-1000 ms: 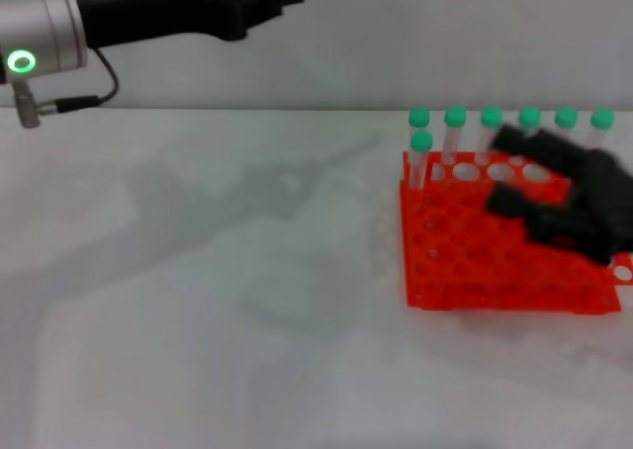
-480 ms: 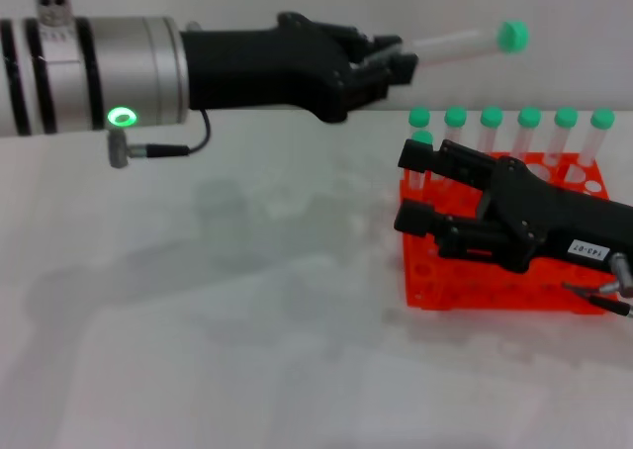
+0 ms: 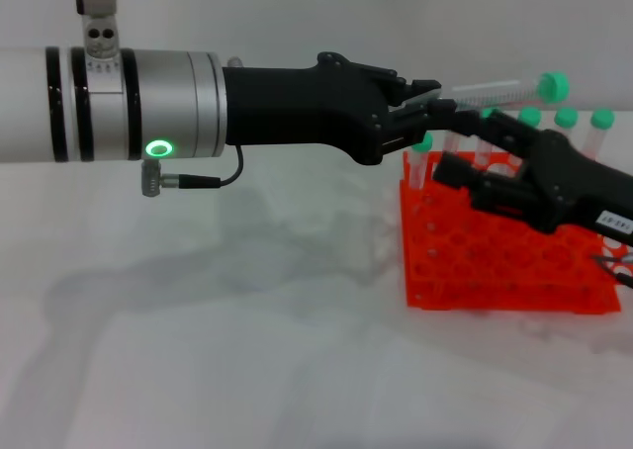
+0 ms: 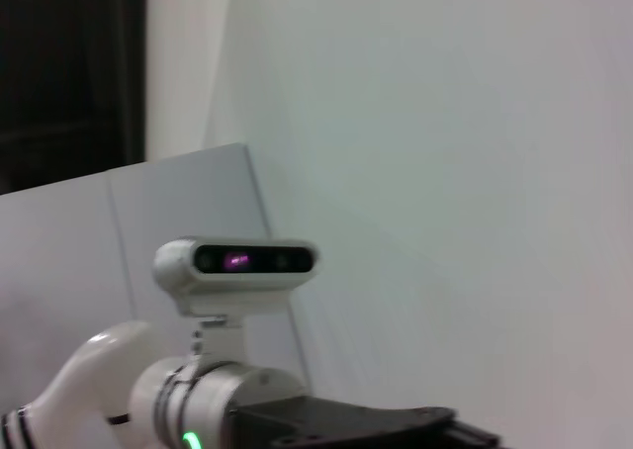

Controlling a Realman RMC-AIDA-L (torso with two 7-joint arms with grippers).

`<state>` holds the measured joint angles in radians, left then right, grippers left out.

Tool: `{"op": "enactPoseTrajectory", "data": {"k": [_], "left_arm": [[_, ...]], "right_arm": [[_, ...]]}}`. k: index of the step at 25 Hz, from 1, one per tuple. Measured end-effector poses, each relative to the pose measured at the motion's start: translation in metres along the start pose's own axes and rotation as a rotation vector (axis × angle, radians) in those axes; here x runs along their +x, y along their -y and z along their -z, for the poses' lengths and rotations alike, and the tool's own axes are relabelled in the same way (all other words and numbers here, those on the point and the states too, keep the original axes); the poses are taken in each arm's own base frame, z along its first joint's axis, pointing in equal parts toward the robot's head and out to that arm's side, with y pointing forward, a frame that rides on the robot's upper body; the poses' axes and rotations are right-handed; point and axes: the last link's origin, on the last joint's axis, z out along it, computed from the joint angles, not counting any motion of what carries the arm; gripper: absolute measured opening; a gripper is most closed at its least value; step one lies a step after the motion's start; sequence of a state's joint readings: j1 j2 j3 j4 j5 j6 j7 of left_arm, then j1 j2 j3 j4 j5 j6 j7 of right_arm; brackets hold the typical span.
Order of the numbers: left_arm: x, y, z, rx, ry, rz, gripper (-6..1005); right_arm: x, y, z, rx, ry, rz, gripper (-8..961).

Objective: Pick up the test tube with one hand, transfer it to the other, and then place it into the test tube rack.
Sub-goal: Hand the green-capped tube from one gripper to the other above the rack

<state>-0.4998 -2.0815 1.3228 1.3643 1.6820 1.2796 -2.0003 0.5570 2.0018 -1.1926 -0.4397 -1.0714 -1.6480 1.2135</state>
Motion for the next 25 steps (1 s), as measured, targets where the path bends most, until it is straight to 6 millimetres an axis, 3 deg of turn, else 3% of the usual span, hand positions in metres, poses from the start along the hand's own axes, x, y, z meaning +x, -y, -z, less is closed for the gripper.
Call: {"op": "enactPoseTrajectory", "data": {"k": [13,25], "left_arm": [[-0.005,-0.004,-0.003,-0.020,0.021,0.027,197],[-0.016,0.001,-0.005,-0.013,0.060,0.050,198]], "right_arm": [[-0.006,0.008,0.019,0.083,0.027,0.039,861],[-0.008,0.007,0.016,0.072,0.034,0.048,860]]}}
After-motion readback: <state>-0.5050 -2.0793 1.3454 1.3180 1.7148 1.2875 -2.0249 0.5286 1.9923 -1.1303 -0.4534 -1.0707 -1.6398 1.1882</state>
